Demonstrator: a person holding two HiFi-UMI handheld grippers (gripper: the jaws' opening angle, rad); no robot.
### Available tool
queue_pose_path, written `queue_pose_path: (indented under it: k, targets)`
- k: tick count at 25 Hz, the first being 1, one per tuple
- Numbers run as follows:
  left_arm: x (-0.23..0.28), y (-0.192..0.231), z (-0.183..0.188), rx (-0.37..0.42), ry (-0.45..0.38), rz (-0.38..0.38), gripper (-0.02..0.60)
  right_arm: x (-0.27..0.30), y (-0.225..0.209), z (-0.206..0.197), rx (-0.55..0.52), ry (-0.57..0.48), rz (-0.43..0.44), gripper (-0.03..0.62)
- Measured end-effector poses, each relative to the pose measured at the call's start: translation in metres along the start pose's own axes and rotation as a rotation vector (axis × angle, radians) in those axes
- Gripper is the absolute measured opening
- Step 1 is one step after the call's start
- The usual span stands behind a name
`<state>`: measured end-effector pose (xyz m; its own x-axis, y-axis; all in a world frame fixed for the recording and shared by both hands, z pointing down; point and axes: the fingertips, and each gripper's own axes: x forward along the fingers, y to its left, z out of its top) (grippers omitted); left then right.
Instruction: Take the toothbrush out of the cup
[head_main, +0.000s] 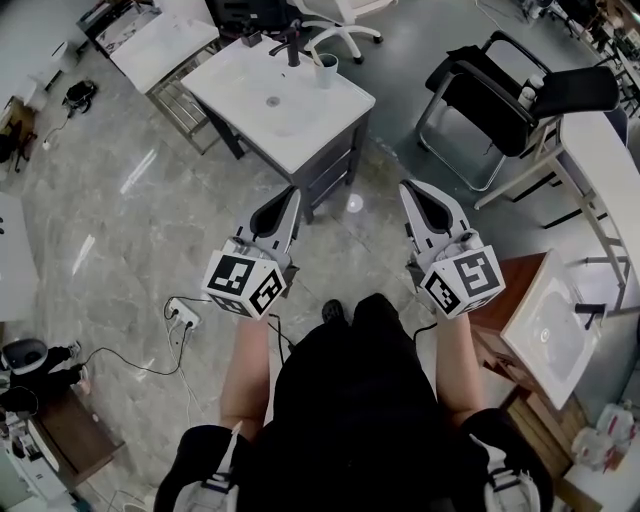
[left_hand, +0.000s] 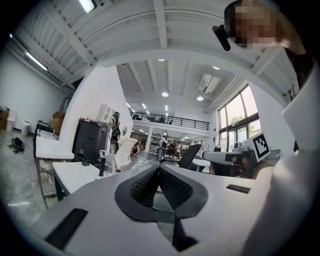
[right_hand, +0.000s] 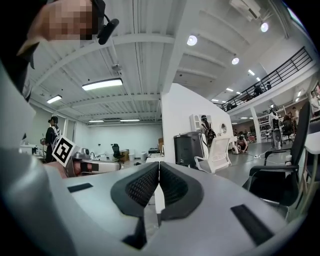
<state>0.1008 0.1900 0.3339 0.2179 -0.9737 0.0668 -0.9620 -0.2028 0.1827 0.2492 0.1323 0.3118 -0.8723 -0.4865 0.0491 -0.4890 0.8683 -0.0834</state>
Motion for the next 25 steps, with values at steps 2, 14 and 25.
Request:
queue_pose_path:
  k: [2,14,25]
  targets:
    - [-0.001,0.001,-0.006,-0.01,0.011,0.001,0.021,0.001,0.002,-0.005,-0.007,0.017,0.007,0.031]
    - [0.034,0.035,-0.024,-0.044,0.06,0.023,0.021,0.041,-0.028,-0.031,0.043,0.064,0.027,0.032]
    - [0.105,0.092,-0.006,-0.024,0.077,0.017,0.021,0.136,-0.073,-0.026,0.05,0.051,0.061,0.032]
